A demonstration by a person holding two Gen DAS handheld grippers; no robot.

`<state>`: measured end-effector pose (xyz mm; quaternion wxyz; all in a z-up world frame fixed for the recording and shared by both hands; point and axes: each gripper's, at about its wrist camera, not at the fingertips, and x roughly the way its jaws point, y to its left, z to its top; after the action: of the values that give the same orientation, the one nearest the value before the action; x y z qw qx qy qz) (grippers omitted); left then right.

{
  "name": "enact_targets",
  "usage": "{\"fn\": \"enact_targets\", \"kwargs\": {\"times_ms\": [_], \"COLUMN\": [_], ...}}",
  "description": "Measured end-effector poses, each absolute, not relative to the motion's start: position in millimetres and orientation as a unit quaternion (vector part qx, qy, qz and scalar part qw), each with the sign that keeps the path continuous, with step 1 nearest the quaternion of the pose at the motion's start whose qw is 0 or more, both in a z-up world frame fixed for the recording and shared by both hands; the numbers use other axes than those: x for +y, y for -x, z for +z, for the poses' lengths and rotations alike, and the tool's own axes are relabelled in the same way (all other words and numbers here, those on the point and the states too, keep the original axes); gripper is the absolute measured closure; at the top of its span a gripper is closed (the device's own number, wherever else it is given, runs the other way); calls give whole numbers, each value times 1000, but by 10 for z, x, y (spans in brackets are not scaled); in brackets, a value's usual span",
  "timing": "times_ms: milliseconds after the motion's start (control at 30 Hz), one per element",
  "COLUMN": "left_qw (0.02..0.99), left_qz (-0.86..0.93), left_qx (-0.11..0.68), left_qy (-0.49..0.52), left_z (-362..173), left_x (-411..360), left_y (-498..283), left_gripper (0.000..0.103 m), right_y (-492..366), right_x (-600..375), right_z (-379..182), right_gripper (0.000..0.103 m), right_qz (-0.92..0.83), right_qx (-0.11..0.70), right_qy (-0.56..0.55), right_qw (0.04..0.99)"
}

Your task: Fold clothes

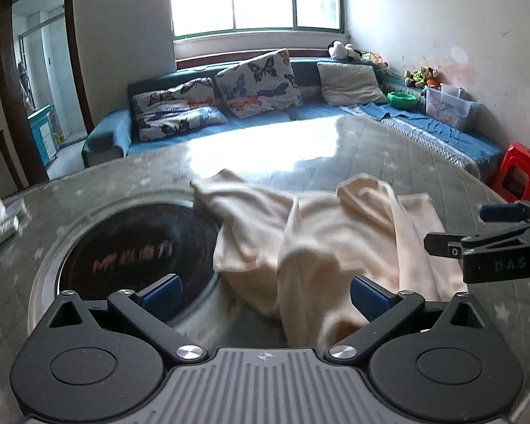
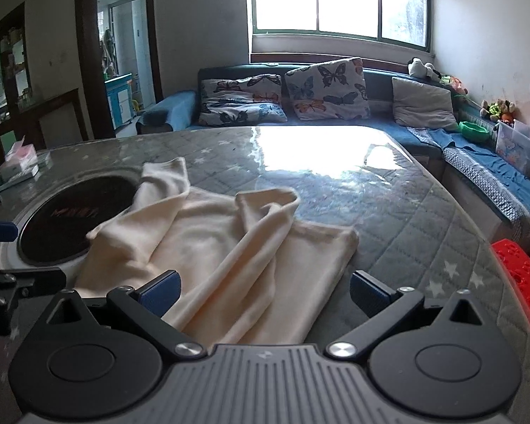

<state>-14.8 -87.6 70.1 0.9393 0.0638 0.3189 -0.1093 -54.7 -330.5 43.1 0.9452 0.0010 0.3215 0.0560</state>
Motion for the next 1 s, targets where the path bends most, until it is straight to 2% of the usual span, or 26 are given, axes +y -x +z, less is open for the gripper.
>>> {"fn": "enact_targets", "kwargs": {"times_ms": [100,333,400,500,567,633,700,767,800,833,867,900,967,1000], "left_qw": [940,931,926,920,915,911,906,901,899,897,897,899,904,906], "left_qz": [-121,-142,-144,-152,-161,-168,-173,-177,-179,-182,-186,-183,-178,-176], "left_qx": [313,332,344,356,363,370,378,387,392,394,394,390,382,379], "left_qy": [-63,-58,-59,-64,-67,-73,-79,-81,-81,-80,-76,-75,-72,-67], "left_z": [736,645,579,483,437,390,339,297,277,265,266,279,306,329], "left_x": [-912,-996,-1028,-1073,-1093,-1118,-1138,-1116,-1105,-1087,-1055,-1022,-953,-902], "left_y": [-75,-603,-736,-856,-918,-970,-1012,-1031,-1039,-1031,-1006,-972,-906,-869], "left_gripper": [2,19,20,29,35,36,44,66,73,84,89,91,96,97], "right_y": [340,-127,-276,-493,-641,-754,-859,-925,-959,-984,-984,-968,-936,-915], "right_x": [-3393,-3559,-3599,-3654,-3652,-3648,-3647,-3624,-3612,-3605,-3606,-3609,-3616,-3623], "right_z": [448,455,426,366,309,257,197,143,116,90,77,83,95,110], "right_gripper": [4,18,22,31,41,47,54,64,67,75,83,85,96,97], "right_qz": [47,42,45,48,54,59,65,67,69,71,74,75,77,78], "right_qx": [325,342,351,365,373,381,391,400,404,408,410,407,403,400], "right_qy": [-8,-22,-33,-43,-45,-51,-62,-65,-66,-68,-70,-73,-77,-80], "right_qw": [945,939,935,929,925,921,916,912,910,908,907,907,909,910]}}
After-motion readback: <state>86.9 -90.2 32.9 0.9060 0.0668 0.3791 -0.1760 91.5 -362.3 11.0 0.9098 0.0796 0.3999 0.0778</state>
